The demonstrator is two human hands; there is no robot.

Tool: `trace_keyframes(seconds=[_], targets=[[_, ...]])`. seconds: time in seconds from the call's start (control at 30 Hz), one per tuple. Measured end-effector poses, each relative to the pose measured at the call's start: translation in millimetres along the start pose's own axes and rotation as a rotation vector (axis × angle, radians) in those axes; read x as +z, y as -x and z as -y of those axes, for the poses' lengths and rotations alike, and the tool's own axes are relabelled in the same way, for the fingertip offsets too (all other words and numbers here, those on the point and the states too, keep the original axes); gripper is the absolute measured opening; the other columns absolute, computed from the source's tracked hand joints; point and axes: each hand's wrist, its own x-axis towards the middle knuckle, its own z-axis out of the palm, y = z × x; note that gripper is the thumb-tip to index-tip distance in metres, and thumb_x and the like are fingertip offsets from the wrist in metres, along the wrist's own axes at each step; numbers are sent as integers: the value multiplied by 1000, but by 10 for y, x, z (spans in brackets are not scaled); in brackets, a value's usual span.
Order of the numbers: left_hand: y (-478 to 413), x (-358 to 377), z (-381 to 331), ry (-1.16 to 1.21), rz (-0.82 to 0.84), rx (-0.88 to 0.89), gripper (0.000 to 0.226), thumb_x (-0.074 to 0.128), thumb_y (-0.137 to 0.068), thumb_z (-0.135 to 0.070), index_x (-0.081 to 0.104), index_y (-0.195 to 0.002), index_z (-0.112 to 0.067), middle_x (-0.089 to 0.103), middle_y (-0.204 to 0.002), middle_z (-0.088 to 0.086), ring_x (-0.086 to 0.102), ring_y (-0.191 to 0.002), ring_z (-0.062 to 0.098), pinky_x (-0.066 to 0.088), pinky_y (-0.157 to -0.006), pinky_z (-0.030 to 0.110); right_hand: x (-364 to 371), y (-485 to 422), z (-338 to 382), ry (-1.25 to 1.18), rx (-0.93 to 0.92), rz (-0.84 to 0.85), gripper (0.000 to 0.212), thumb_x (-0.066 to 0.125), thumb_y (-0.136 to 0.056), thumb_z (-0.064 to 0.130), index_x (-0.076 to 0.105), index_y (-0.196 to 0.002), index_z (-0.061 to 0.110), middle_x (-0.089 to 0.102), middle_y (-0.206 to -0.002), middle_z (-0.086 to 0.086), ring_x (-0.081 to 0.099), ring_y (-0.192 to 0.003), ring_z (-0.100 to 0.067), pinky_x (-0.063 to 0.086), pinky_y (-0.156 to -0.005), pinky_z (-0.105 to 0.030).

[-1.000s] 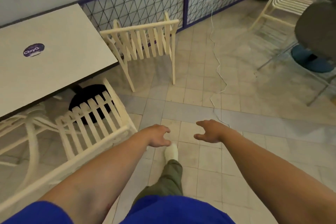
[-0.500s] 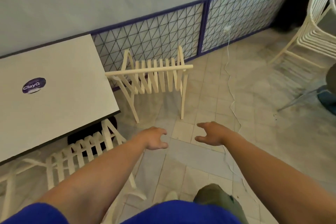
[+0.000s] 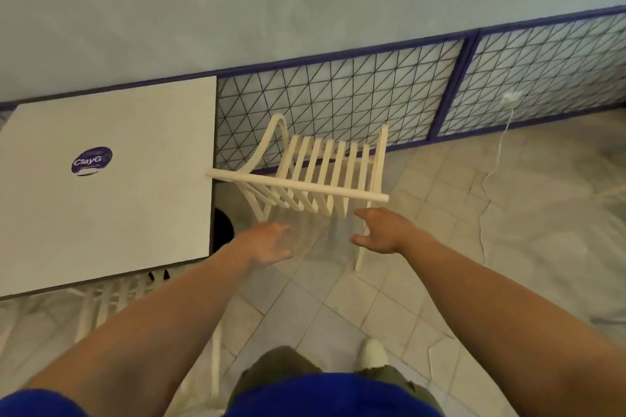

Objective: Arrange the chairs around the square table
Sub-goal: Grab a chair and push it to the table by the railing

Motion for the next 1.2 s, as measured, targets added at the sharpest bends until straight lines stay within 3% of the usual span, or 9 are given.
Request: trace_keyframes(seconds=[0.1, 0.2, 0.4, 0.53, 0.7, 0.83, 0.97, 1.1, 1.2], targets=[[-188, -216, 60, 26, -17, -38, 70, 62, -96, -42, 29, -156, -24, 35, -159, 5, 35, -144, 26, 33, -113, 39, -219, -348, -16, 12, -47, 4, 70, 58, -94, 47, 33, -152, 16, 42, -153, -10, 43, -136, -30, 41, -108, -40], [-458, -412, 205, 50, -59, -62, 67, 64, -96, -35, 32, -154, -26, 42, -154, 3, 44, -137, 24, 40, -107, 38, -344, -748, -5, 39, -79, 33, 68, 58, -95, 45, 33, -151, 15, 46, -149, -9, 47, -131, -29, 44, -103, -41], [-1140, -696, 790, 1, -105, -61, 72, 70, -90, -37, 35, -151, -26, 46, -150, -1, 46, -133, 24, 40, -112, 45, -335, -1496, -17, 62, 17, 114, 70, 60, -93, 46, 33, -151, 17, 49, -146, -7, 50, -126, -28, 45, -103, -43], [-1595, -909, 1137, -112, -25, 2, 75, 71, -88, -33, 33, -152, -26, 47, -144, -2, 46, -128, 24, 33, -114, 45, -207, -1921, 3, 38, 85, 183, 75, 62, -91, 46, 29, -153, 19, 49, -146, -6, 51, -127, -26, 44, -104, -41], [-2009, -1021, 1421, -228, 181, -9, 71, 66, -90, -38, 33, -153, -39, 55, -139, 3, 55, -117, 26, 44, -102, 41, -8, -2179, 28, 35, 158, 303, 69, 62, -91, 39, 32, -152, 27, 51, -142, -6, 55, -122, -26, 47, -102, -41], [-2221, -1066, 1521, -228, 262, 8, 64, 64, -91, -26, 41, -146, -51, 59, -136, 1, 58, -112, 24, 48, -97, 39, 123, -2270, 16, 17, 200, 340, 65, 59, -92, 27, 32, -151, 33, 53, -138, -5, 57, -118, -26, 47, -101, -41], [-2293, -1081, 1559, -293, 315, 34, 74, 57, -95, -10, 32, -147, -57, 56, -131, 6, 55, -92, 20, 46, -84, 32, 169, -2320, -20, 21, 234, 336, 72, 61, -91, 18, 29, -153, 35, 53, -136, -4, 57, -117, -24, 48, -101, -38], [-2324, -1067, 1589, -294, 331, 82, 88, 58, -94, -1, 23, -147, -62, 54, -127, 5, 57, -99, 22, 44, -83, 30, 188, -2353, -38, 13, 242, 328, 74, 64, -89, 13, 32, -152, 38, 56, -132, -2, 58, -113, -22, 49, -99, -37], [-2339, -1039, 1612, -263, 331, 83, 88, 56, -95, -1, 23, -146, -65, 52, -130, 5, 56, -103, 24, 43, -86, 31, 194, -2348, -38, -18, 221, 323, 82, 63, -90, 10, 23, -153, 45, 56, -128, -3, 60, -107, -21, 52, -94, -36]])
